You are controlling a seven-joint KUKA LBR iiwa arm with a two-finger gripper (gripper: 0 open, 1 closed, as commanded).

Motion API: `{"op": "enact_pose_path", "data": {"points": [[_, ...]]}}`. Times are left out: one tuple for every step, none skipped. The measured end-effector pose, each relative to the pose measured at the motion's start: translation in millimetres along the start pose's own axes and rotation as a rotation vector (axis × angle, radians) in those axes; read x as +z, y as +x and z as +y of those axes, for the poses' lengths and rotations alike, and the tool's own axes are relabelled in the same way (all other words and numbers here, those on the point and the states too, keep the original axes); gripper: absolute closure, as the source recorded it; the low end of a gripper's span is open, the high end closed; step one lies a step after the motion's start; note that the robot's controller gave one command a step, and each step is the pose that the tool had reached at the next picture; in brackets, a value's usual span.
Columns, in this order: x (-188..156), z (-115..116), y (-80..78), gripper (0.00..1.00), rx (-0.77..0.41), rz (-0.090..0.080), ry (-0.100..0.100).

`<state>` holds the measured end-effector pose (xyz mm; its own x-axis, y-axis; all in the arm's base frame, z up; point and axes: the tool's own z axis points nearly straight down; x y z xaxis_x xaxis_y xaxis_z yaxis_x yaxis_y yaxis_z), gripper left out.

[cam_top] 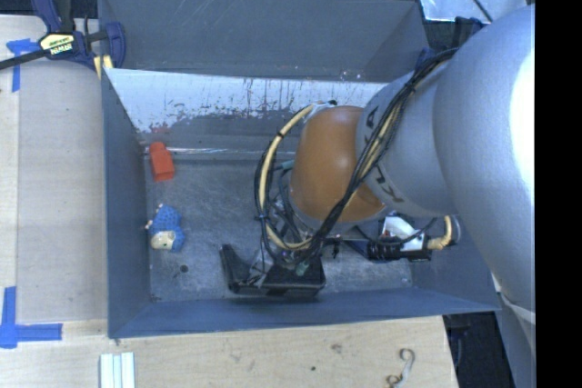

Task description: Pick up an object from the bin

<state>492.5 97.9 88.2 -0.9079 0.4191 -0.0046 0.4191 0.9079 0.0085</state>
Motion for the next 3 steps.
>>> {"op": "enact_pose_path", "data": {"points": [[0.8,-4.0,3.5,0.00,0.216,0.003,0.006],[1.1,-46.1,-23.7,0.00,0.167,0.003,0.006],[-4.7,-40.2,-21.9,1.00,0.162,0.010,-0.001]]}}
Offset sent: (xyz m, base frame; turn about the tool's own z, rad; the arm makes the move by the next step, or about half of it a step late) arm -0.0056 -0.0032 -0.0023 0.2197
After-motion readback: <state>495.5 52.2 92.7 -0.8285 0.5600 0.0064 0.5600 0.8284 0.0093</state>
